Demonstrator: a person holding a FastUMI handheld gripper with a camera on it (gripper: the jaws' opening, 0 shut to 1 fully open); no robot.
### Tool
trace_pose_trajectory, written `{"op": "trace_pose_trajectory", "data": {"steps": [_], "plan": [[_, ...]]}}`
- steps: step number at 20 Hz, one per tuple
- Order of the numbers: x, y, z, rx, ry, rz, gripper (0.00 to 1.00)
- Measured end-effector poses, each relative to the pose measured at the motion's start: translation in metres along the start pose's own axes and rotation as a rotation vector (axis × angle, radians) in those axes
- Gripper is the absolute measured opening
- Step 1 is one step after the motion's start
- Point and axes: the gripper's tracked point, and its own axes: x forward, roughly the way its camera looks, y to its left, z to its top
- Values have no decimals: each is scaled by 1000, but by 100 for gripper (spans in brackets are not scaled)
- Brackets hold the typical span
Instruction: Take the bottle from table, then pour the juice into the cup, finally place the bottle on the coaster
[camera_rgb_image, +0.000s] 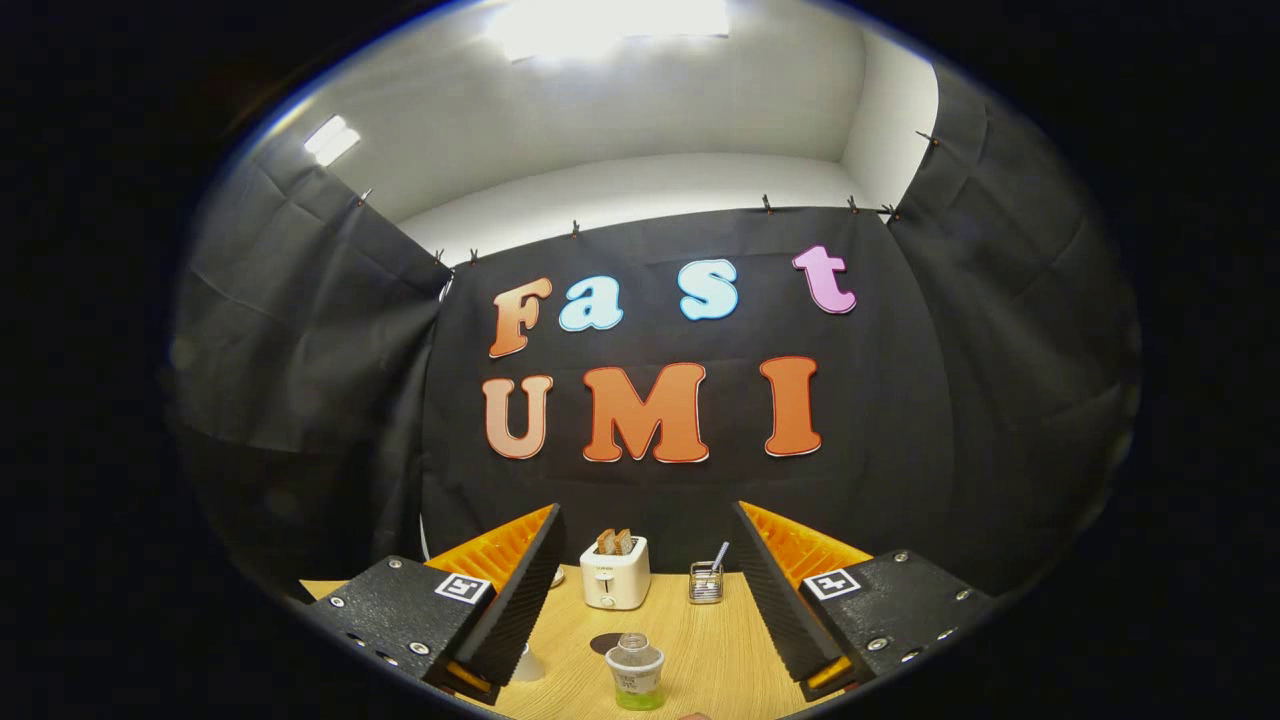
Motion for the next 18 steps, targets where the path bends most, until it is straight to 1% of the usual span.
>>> {"op": "trace_pose_trajectory", "data": {"steps": [18], "plan": [[3, 13, -14, -1, 10, 15, 98]]}}
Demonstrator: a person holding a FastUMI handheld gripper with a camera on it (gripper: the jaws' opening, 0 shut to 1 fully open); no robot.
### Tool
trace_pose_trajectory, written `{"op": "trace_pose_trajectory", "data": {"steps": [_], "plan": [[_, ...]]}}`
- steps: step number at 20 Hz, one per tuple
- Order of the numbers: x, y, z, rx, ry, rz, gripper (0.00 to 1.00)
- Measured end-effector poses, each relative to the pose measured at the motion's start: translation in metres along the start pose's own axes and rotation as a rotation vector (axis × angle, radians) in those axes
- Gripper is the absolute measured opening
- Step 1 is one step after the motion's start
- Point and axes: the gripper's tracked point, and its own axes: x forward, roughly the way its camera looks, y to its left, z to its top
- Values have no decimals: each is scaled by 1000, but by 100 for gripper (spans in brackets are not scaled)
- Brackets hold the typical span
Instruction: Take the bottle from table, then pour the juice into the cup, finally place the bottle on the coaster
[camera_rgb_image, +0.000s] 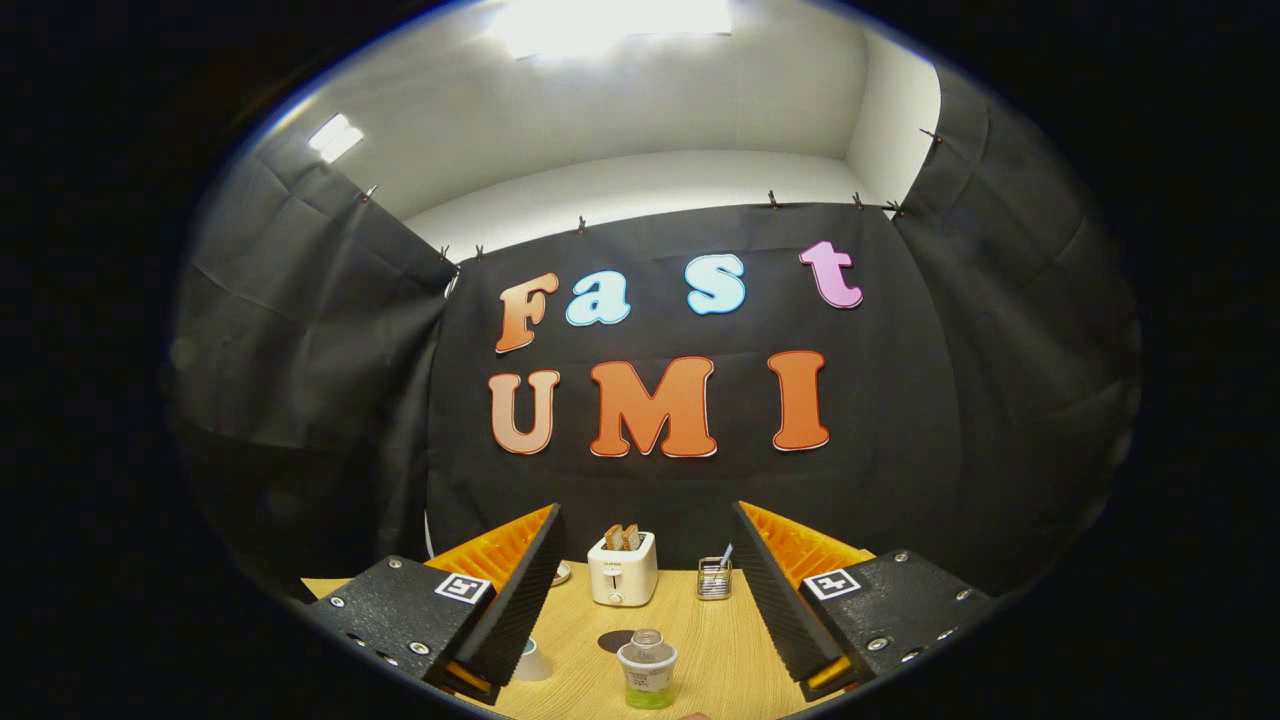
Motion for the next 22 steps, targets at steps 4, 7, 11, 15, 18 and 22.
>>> {"op": "trace_pose_trajectory", "data": {"steps": [4, 7, 11, 15, 18, 22], "plan": [[1, 4, -8, 6, 11, 13, 98], [-1, 5, -22, 13, 26, 10, 98], [-6, 7, -63, 20, 66, 16, 98], [-5, 8, -121, 27, 153, 13, 98], [0, 9, -163, 52, 226, 3, 98], [9, 11, -205, 79, 301, -11, 98]]}}
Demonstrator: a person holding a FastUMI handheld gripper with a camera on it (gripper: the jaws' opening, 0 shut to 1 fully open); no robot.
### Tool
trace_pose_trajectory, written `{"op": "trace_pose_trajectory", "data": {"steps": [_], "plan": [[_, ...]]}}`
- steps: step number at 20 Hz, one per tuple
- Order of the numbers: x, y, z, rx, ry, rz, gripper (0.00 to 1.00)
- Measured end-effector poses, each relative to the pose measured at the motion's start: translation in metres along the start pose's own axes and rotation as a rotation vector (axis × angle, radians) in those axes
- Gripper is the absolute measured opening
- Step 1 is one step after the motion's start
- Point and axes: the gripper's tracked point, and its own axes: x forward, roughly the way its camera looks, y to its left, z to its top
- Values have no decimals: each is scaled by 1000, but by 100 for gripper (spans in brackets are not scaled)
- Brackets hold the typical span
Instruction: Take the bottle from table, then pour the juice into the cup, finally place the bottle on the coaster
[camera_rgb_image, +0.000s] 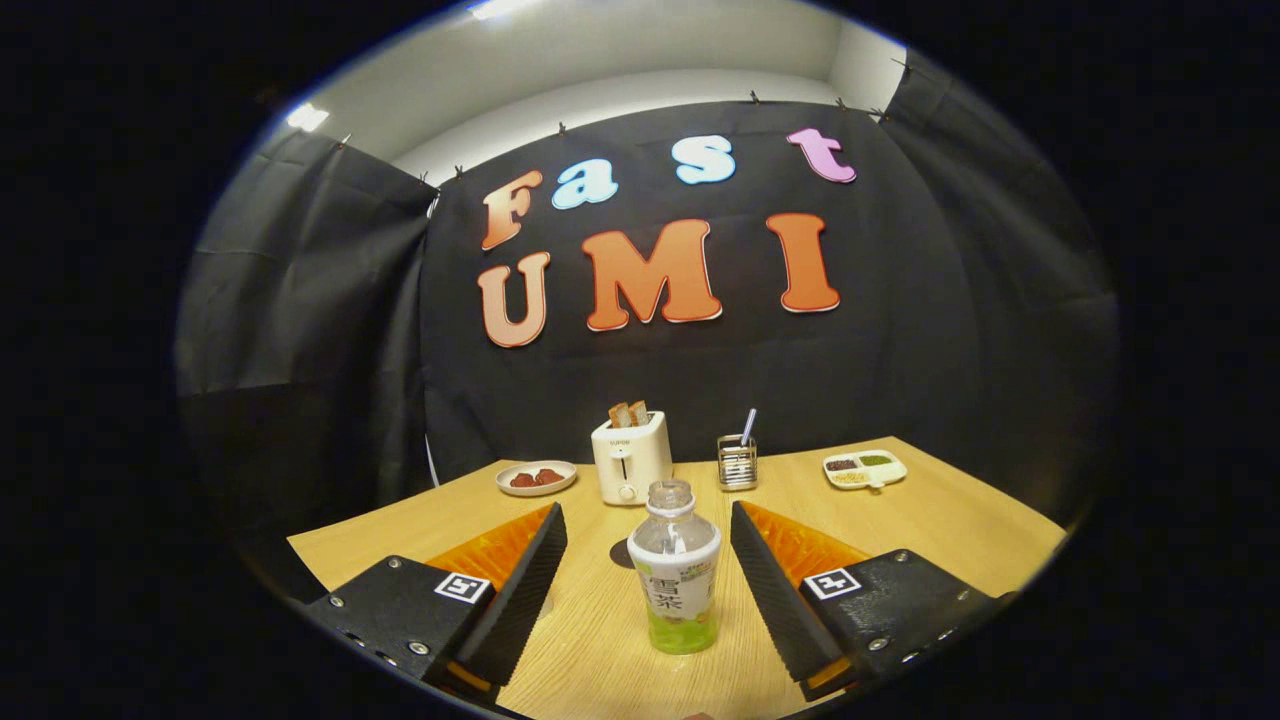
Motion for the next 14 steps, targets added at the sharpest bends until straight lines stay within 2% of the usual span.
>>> {"op": "trace_pose_trajectory", "data": {"steps": [10, 14], "plan": [[37, -14, -65, -34, 133, -77, 98], [48, -19, -88, -47, 198, -103, 93]]}}
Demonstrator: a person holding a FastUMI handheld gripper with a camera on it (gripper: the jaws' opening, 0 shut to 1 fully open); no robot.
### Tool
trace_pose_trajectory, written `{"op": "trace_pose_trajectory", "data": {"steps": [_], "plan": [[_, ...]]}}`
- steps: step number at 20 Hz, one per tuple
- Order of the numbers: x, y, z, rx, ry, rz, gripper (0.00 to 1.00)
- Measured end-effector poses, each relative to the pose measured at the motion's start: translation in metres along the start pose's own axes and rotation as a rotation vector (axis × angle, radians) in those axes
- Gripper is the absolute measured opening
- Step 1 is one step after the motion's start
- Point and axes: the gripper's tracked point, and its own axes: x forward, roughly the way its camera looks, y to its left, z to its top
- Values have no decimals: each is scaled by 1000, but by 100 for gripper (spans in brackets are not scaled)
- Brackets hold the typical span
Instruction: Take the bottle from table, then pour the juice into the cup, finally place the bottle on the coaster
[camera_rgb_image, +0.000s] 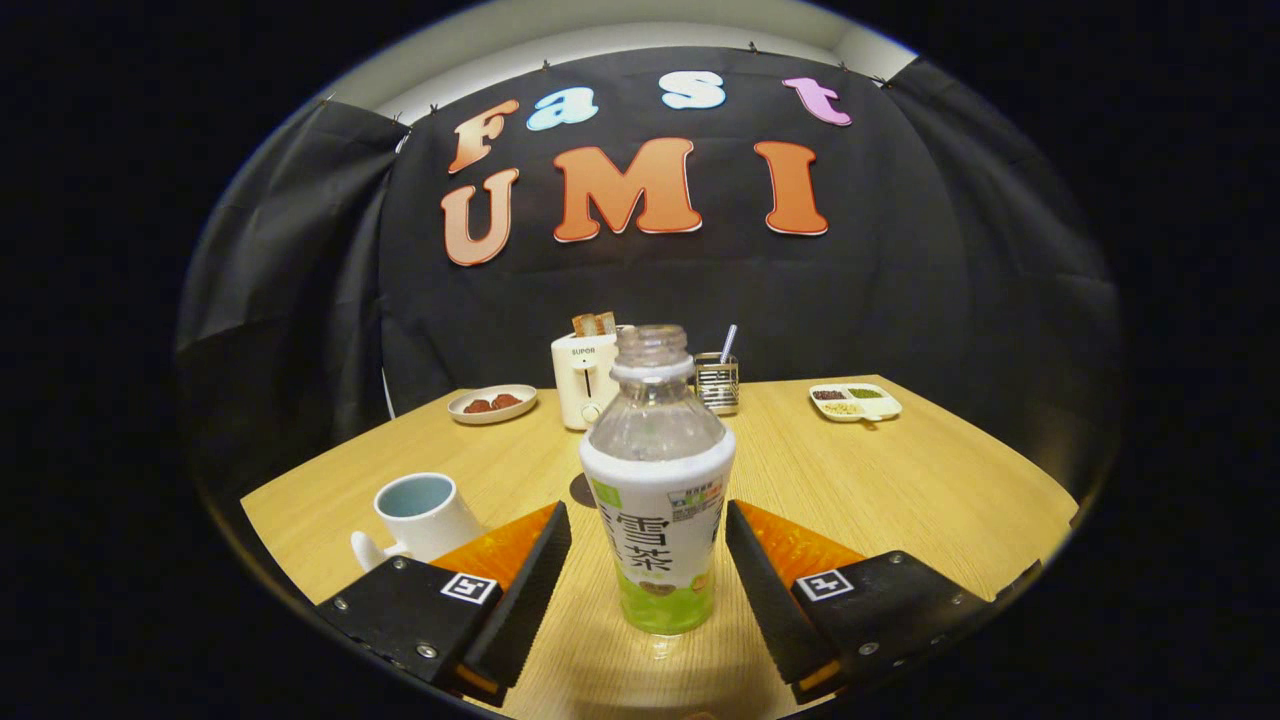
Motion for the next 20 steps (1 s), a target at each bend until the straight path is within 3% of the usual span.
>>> {"op": "trace_pose_trajectory", "data": {"steps": [5, 10, 20], "plan": [[9, -5, -4, -33, 28, -32, 67], [15, -7, -1, -58, 54, -73, 60], [15, 21, 29, -423, -6, -79, 56]]}}
